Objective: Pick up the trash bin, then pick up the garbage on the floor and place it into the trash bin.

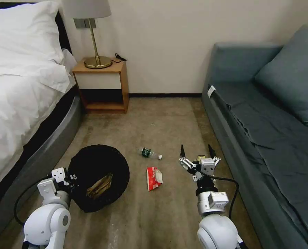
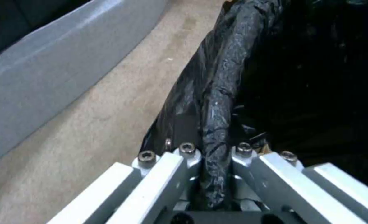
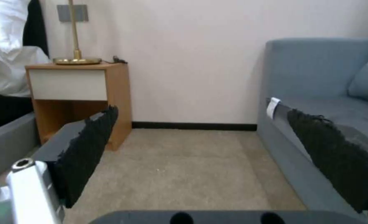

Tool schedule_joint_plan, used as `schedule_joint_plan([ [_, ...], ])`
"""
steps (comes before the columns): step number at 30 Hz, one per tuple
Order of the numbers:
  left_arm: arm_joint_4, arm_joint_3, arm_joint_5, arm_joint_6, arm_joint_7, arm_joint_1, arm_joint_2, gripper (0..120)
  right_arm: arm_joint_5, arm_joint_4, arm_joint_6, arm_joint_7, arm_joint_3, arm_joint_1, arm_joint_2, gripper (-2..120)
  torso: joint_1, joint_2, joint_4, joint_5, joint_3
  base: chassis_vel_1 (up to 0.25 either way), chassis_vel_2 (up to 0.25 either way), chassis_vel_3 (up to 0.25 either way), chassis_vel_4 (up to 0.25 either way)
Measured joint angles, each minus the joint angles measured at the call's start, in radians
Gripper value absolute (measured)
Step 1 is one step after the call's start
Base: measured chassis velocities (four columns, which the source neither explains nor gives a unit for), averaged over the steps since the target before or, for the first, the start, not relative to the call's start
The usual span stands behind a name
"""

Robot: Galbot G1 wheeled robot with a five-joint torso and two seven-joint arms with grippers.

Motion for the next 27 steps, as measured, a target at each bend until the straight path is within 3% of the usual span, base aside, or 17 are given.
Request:
schedule_joint_plan([
  [16, 0.005, 0.001, 0.000, -0.001, -0.001, -0.003, 0.000, 2, 0.026, -0.048, -0.010, -0.023, -0.030, 0.038, -0.021, 100, 0.000, 0.000, -0.0002, 0.0002, 0.000, -0.111, 0.105, 0.113, -0.111],
  [19, 0.006, 0.004, 0.001, -0.001, -0.001, -0.005, -0.003, 2, 0.151, -0.058, -0.137, 0.004, -0.087, 0.071, -0.063, 100, 0.000, 0.000, -0.0002, 0.0001, 0.000, -0.019, 0.023, 0.006, -0.018],
  [21, 0.006, 0.005, 0.002, -0.001, -0.001, -0.005, -0.003, 2, 0.189, -0.062, -0.167, 0.014, -0.102, 0.080, -0.072, 100, 0.000, 0.000, -0.0001, 0.0001, 0.000, 0.000, 0.000, 0.000, 0.000],
  [23, 0.006, 0.006, 0.005, -0.001, -0.002, -0.002, -0.009, 2, 0.362, -0.094, -0.290, 0.063, -0.178, 0.136, -0.114, 100, 0.000, 0.000, -0.0001, 0.0001, 0.000, 0.000, 0.000, 0.000, 0.000],
  [27, 0.004, 0.005, 0.008, -0.001, -0.002, 0.004, -0.014, 2, 0.491, -0.160, -0.365, 0.103, -0.267, 0.215, -0.131, 100, 0.000, 0.000, -0.0003, 0.0001, 0.000, 0.000, 0.000, 0.000, 0.000],
])
